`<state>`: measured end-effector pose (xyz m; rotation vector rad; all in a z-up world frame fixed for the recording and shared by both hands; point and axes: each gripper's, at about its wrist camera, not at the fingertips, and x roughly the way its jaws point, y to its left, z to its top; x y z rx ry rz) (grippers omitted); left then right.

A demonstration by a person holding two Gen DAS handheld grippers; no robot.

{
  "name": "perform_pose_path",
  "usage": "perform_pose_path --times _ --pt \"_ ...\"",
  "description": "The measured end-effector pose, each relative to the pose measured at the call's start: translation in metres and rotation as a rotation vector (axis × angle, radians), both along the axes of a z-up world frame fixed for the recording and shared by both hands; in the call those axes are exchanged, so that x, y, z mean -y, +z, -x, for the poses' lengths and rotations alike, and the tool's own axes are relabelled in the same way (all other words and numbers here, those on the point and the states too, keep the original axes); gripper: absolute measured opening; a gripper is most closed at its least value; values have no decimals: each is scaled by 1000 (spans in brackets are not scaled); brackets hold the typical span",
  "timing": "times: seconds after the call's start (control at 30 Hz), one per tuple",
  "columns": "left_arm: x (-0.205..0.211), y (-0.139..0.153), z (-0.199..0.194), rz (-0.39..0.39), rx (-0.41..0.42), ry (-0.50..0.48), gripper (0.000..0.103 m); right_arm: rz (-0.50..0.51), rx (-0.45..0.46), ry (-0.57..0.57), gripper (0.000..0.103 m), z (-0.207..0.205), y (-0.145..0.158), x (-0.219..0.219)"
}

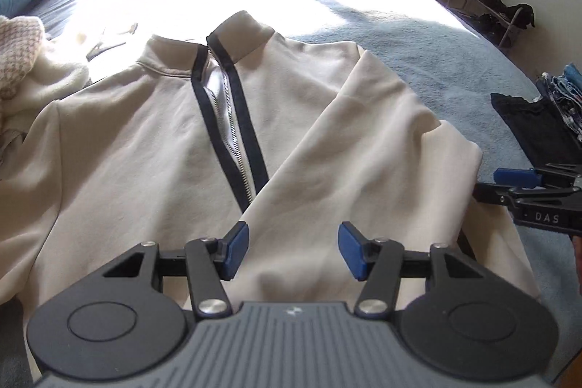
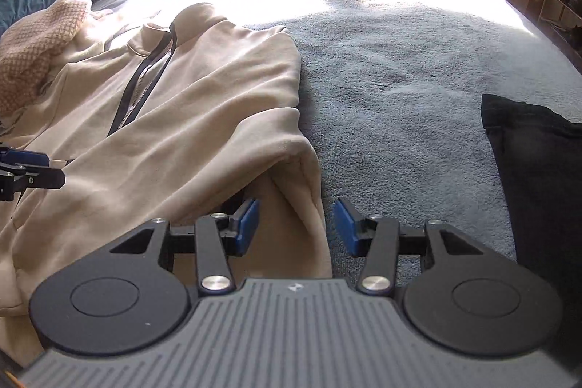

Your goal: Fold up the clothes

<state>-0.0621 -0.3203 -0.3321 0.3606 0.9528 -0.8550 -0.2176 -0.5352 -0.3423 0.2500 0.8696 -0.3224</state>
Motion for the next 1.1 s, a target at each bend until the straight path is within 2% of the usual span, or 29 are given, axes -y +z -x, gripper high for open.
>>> perform_pose_path --times 0.07,0.2,0.3,0.37,0.5,0.57,0.67,0.8,0.93,1.03,1.1 --pt "23 -12 2 -31 24 -4 56 -22 12 17 42 -6 -11 8" --pt "35 -31 3 -102 46 10 56 -85 64 -8 11 -1 -24 23" --pt "34 -34 4 -108 62 3 57 -142 86 -126 5 21 -29 41" --pt "36 -32 3 -118 58 6 57 -213 98 -169 5 33 -31 50" --pt "41 -26 -2 -147 33 8 57 -201 147 -29 9 33 -19 45" --pt "45 -19 -4 -162 33 3 57 -142 134 74 10 21 -19 40" --pt "56 -5 -10 -125 32 -13 57 -80 140 157 17 2 -26 41" --pt "95 3 -31 -47 31 -62 58 -52 157 228 27 -17 -33 46" --pt "147 0 -61 14 7 -119 66 -12 175 290 28 -18 -33 43" --pt "184 -10 -79 8 -34 -143 66 -4 193 306 27 -16 -35 43" --pt "200 -17 -89 -8 -64 -132 65 3 207 313 23 -15 -34 43"
